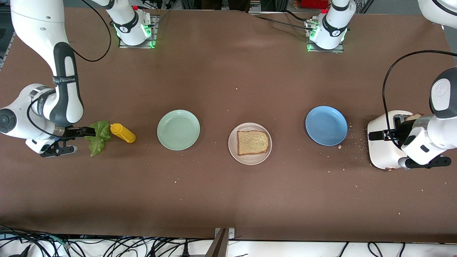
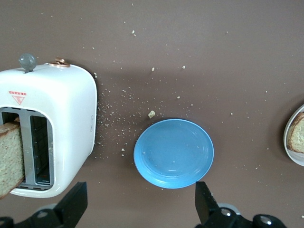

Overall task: Make sandwich in beige plate with both arms
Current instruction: 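Reach down and grasp the green lettuce leaf with the right gripper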

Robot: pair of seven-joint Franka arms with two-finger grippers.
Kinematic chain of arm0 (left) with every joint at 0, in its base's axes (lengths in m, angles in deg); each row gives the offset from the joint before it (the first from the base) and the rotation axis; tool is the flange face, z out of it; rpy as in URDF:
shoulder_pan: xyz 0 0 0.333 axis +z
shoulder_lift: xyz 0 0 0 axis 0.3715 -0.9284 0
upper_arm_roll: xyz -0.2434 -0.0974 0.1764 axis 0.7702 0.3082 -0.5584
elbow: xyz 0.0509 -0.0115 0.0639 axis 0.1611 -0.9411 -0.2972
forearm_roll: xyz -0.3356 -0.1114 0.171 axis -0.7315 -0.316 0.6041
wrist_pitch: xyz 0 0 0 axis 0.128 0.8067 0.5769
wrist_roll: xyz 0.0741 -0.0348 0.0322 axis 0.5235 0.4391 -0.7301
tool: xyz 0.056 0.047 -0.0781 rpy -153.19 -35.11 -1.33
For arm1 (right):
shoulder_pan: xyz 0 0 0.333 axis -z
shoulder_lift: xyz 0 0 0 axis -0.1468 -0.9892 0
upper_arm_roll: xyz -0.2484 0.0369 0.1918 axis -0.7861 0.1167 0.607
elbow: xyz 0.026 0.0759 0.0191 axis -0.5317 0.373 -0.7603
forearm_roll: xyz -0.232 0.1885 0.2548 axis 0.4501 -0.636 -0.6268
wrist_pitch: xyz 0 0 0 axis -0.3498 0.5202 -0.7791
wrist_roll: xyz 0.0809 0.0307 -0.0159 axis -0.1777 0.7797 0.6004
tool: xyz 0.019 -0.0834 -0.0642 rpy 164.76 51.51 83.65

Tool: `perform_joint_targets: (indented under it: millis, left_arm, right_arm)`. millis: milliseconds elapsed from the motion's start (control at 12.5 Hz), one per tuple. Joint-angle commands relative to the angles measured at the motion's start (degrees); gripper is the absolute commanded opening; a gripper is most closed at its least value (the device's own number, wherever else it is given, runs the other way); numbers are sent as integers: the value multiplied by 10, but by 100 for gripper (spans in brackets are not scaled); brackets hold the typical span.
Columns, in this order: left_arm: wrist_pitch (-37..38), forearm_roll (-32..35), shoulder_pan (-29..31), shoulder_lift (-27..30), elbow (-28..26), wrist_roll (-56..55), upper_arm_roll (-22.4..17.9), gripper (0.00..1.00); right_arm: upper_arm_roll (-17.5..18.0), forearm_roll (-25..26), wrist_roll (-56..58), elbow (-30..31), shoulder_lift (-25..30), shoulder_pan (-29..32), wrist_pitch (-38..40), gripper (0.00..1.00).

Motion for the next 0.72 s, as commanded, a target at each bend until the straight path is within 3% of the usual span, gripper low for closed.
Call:
perform_joint_targets:
  millis: [0, 240, 480, 639]
  left_arm:
    - [4, 19, -2, 5, -3, -7, 3, 100]
    - [4, 19, -2, 5, -3, -7, 3, 100]
    - [4, 19, -2, 5, -3, -7, 3, 100]
    - [4, 19, -2, 5, -3, -7, 3, 100]
  right_arm:
    - [-1, -44, -6, 4, -24, -5, -19, 99]
    - [7, -54, -6, 3, -49, -4, -47, 96]
    - [8, -56, -3, 4, -57, -5, -46, 59]
    - [21, -57, 2, 4, -57, 3, -45, 27]
